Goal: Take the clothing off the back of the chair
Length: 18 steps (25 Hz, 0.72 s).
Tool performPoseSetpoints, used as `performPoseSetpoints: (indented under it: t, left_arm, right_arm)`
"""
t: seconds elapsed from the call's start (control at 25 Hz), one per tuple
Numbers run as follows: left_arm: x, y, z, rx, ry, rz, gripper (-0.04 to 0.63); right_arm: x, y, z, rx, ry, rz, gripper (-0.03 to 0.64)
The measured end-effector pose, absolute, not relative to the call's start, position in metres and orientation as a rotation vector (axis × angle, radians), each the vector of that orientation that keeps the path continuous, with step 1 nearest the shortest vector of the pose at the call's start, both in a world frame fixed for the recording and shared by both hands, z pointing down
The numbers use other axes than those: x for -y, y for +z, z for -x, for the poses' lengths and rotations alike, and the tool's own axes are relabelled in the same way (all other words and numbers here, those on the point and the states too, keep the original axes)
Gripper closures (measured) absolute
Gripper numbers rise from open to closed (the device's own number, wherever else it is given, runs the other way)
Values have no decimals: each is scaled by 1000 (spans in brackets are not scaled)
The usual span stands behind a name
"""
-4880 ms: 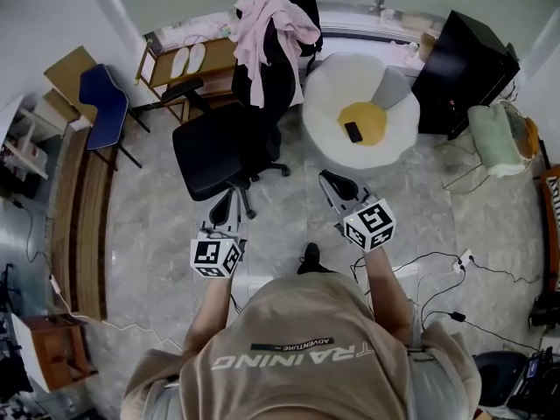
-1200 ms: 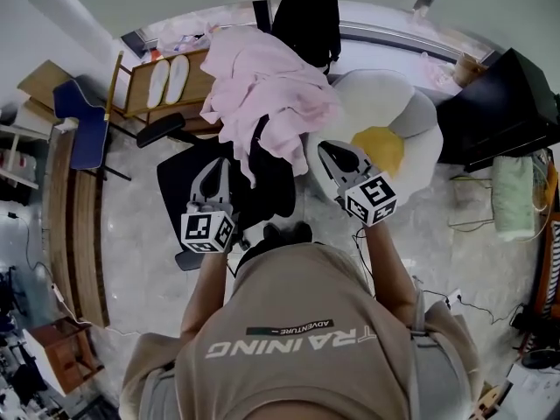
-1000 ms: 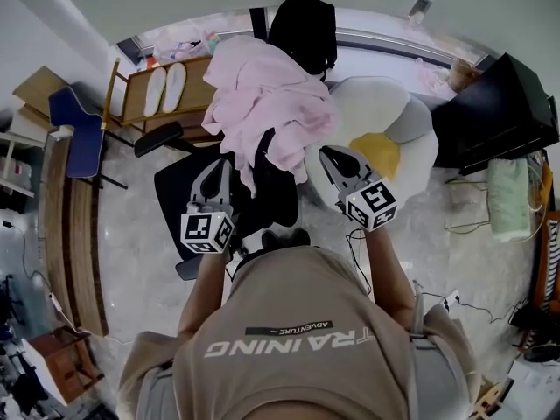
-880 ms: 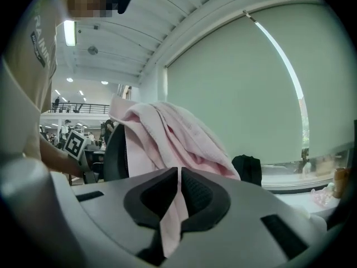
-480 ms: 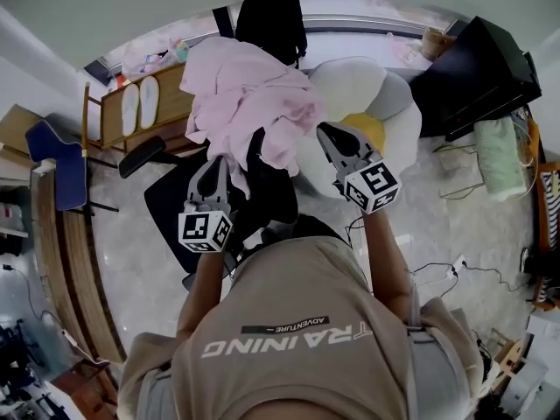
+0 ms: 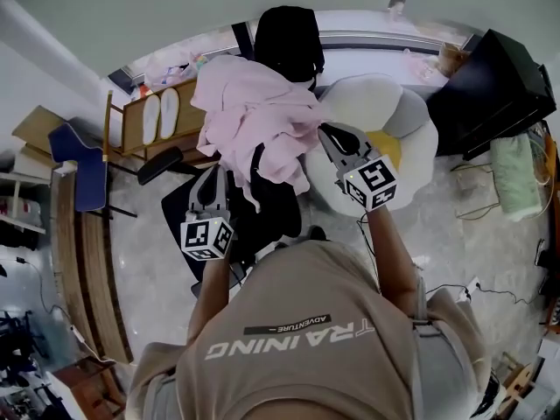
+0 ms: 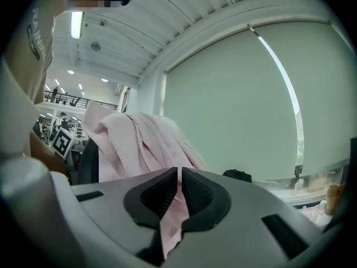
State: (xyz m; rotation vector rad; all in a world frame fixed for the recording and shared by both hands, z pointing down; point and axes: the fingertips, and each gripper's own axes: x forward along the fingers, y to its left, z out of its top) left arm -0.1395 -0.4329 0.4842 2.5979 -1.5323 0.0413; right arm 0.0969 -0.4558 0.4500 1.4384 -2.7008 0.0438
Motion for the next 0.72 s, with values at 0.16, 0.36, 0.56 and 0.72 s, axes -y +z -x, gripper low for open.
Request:
performPoseSetpoints:
  t: [0.16,0.36,0.56,0.72]
  left_arm:
    - [430,493,141,1548,39,-2543,581]
    - [428,496,135,1547,12,-2520,582]
    - [428,492,138,1573,1,-2517,581]
    - [431,483,145,1611,-8,-2516,582]
  right_arm:
    - [459,450,-107,2682,49,-1457,574]
    - [467,455,-111,2645,7,-1461,381]
    - [482,466,-104,2623,-4,-1388,371]
    - [496,475,-95,2592,-34,-1334,371]
